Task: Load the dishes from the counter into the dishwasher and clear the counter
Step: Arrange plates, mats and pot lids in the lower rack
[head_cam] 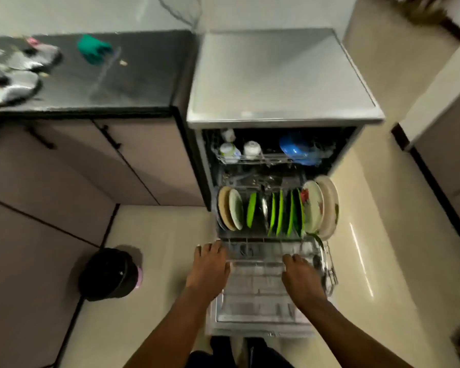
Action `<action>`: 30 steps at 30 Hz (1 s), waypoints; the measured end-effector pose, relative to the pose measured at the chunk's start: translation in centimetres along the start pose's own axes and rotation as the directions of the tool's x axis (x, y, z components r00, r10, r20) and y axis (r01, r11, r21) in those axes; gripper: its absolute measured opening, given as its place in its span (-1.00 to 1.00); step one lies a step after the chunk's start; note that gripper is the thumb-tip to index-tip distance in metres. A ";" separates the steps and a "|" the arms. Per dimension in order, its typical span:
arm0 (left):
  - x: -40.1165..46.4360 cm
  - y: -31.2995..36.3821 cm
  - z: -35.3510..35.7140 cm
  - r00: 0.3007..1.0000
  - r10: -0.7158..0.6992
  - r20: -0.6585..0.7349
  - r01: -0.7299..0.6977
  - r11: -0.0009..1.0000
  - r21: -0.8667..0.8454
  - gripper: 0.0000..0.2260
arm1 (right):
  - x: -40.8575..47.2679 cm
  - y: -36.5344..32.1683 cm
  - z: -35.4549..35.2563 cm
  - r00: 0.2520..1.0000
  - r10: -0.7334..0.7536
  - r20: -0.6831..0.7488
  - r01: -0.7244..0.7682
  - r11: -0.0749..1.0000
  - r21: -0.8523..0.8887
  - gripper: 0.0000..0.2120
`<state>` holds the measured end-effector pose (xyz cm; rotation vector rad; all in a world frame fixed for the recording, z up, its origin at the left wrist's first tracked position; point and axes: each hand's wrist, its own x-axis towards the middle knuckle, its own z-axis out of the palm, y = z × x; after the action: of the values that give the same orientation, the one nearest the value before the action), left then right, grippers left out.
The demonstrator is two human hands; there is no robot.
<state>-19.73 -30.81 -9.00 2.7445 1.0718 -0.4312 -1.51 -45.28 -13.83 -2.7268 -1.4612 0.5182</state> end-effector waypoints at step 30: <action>-6.0 -45.4 -9.1 0.715 -0.644 -0.271 0.499 0.742 -0.447 -0.60 | 15.0 -45.3 -4.6 0.855 -0.516 -0.049 0.517 0.856 0.019 -0.69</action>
<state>-53.03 0.78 -0.57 2.1668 1.9278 0.2857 -29.17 -6.78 -6.56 -2.1533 -2.0424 0.4436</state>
